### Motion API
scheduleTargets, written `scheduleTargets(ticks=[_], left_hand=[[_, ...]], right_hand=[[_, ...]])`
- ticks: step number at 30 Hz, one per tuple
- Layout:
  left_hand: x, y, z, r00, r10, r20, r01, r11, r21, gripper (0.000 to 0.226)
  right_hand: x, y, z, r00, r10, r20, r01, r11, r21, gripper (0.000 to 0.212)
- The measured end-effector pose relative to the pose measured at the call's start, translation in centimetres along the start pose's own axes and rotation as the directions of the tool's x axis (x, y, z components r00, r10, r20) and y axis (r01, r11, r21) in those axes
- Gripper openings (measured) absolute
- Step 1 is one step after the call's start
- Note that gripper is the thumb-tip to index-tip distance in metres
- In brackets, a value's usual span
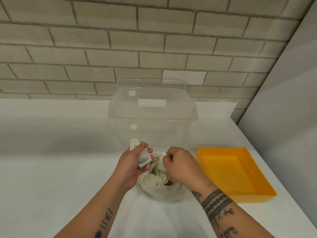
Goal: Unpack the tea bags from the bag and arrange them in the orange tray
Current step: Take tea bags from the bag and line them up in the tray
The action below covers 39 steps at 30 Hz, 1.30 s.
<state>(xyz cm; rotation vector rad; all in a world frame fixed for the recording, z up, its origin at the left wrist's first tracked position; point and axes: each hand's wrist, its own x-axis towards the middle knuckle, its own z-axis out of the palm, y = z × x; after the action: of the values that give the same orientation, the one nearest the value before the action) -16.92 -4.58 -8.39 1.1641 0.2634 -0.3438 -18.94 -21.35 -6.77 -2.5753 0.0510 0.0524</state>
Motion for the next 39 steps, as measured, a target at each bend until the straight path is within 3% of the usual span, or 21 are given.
scheduleTargets(ticks=[4,9,12,15,17,21,26,32,36,39], left_hand=[[-0.2,0.7,0.5,0.998,-0.018,0.052,0.01,0.989,0.147,0.033],[-0.7,0.8,0.8,0.951,-0.068,0.302,-0.013,0.967,0.256,0.06],[-0.6,0.6,0.3,0.954,-0.057,0.293,-0.034,0.954,0.298,0.052],[-0.4,0.5,0.2,0.982,-0.031,0.185,-0.013,0.972,0.236,0.036],[-0.5,0.5,0.1,0.992,-0.019,0.126,-0.003,0.985,0.175,0.027],[-0.6,0.5,-0.2,0.998,0.0,0.07,-0.006,0.996,0.089,0.021],[-0.6,0.0,-0.1,0.999,0.017,0.037,-0.018,0.999,0.038,0.012],[-0.8,-0.1,-0.2,0.998,0.04,0.057,-0.042,0.998,0.044,0.035],[-0.8,-0.1,0.2,0.999,0.045,0.028,-0.048,0.994,0.095,0.018],[-0.9,0.1,1.1,0.996,0.071,0.046,-0.078,0.981,0.178,0.018]], right_hand=[[0.0,-0.5,-3.3,0.994,-0.09,0.068,0.076,0.98,0.184,0.023],[0.7,-1.0,-4.4,0.986,-0.146,0.081,0.125,0.966,0.227,0.015],[0.9,-0.7,-3.9,0.992,-0.12,0.047,0.098,0.938,0.332,0.007],[0.7,0.1,-3.4,0.999,-0.033,0.031,0.015,0.885,0.464,0.006],[0.1,0.8,-3.1,0.998,0.042,0.036,-0.053,0.925,0.377,0.005],[-1.5,1.0,-1.1,0.976,0.136,0.173,-0.144,0.989,0.037,0.021],[-1.9,0.8,2.1,0.971,0.159,0.18,-0.144,0.985,-0.091,0.024],[-1.6,1.5,0.2,0.957,0.211,0.2,-0.265,0.916,0.3,0.023],[-1.3,2.1,-2.0,0.944,0.172,0.28,-0.305,0.777,0.55,0.023],[-1.1,2.1,-4.7,0.946,0.107,0.304,-0.3,0.639,0.708,0.026]])
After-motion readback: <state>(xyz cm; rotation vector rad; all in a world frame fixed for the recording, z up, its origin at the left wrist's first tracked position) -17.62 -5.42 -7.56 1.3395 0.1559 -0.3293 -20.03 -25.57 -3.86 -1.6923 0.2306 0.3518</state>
